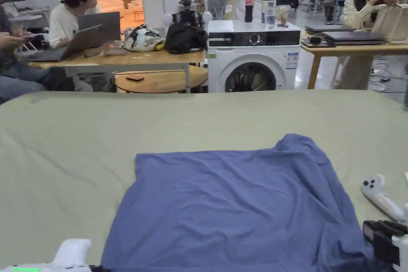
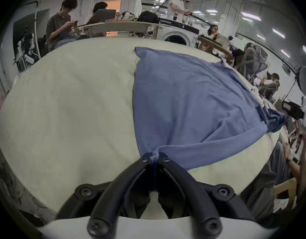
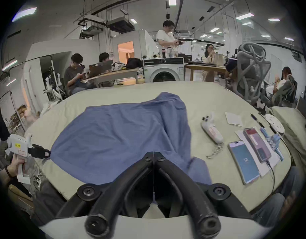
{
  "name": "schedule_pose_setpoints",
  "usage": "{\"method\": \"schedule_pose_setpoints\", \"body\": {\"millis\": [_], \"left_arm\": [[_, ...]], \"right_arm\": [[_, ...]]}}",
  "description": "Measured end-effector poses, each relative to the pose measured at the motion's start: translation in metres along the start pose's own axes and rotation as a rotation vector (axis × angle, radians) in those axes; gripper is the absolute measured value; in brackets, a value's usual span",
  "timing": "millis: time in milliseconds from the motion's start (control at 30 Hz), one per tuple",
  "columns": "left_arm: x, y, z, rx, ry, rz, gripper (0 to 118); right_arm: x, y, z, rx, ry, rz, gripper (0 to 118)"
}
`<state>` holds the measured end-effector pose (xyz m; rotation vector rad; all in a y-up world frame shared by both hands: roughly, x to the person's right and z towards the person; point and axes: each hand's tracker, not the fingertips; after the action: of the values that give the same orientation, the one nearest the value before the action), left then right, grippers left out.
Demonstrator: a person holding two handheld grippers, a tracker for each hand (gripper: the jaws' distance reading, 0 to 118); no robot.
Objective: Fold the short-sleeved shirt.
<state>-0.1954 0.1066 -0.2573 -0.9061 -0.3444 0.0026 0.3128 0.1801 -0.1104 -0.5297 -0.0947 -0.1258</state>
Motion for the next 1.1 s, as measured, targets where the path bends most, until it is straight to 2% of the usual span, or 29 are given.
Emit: {"method": "schedule_pose_setpoints", "body": {"millis": [100,133,167,200,233,333,433,567,600,633,667,700,767,900,1033,1100], "left_arm": [[0.005,0.000,-0.001,-0.022,0.015,-0.041,0],[0.005,0.001,-0.002,-0.023,0.018,-0.042,0],[0.005,0.002,-0.003,-0.025,0.018,-0.041,0],[0.005,0.001,-0.003,-0.026,0.018,-0.038,0],[0.004,0.001,-0.003,-0.025,0.016,-0.033,0],[0.000,0.001,-0.003,-0.018,0.005,0.004,0],[0.004,0.000,0.002,-0.018,-0.003,0.034,0],[0.010,-0.002,0.005,-0.013,0.003,0.026,0],[0.011,-0.002,0.005,-0.013,0.005,0.023,0],[0.011,-0.002,0.006,-0.012,0.005,0.022,0],[0.012,-0.003,0.008,-0.008,0.003,0.023,0],[0.013,-0.007,0.012,0.014,0.003,0.016,0],[0.014,-0.013,0.029,0.186,0.008,-0.005,0],[0.007,0.034,0.049,0.263,-0.049,0.058,0],[0.005,0.097,0.035,0.317,0.001,0.000,0],[0.001,0.131,0.007,0.293,0.001,-0.005,0]], "right_arm": [[0.032,-0.010,0.007,-0.018,-0.042,-0.078,0],[0.040,-0.014,0.007,-0.026,-0.038,-0.094,14],[0.047,-0.019,0.007,-0.032,-0.039,-0.110,37],[0.052,-0.025,0.003,-0.042,-0.049,-0.119,54],[0.054,-0.028,0.001,-0.060,-0.056,-0.123,58],[0.056,-0.040,-0.008,-0.111,-0.023,-0.121,57],[0.058,-0.047,-0.015,-0.131,0.023,-0.157,57],[0.060,-0.056,-0.035,-0.195,-0.001,-0.147,57],[0.060,-0.059,-0.039,-0.218,0.008,-0.156,53],[0.061,-0.061,-0.040,-0.221,0.011,-0.165,25],[0.060,-0.062,-0.041,-0.219,0.012,-0.168,2],[0.059,-0.061,-0.039,-0.215,0.017,-0.168,3],[0.055,-0.055,-0.033,-0.189,0.012,-0.141,2],[0.048,-0.016,-0.034,-0.128,0.004,-0.078,2],[0.050,0.034,-0.077,-0.059,-0.008,-0.070,2],[0.050,0.057,-0.117,-0.046,-0.048,-0.060,2]]}}
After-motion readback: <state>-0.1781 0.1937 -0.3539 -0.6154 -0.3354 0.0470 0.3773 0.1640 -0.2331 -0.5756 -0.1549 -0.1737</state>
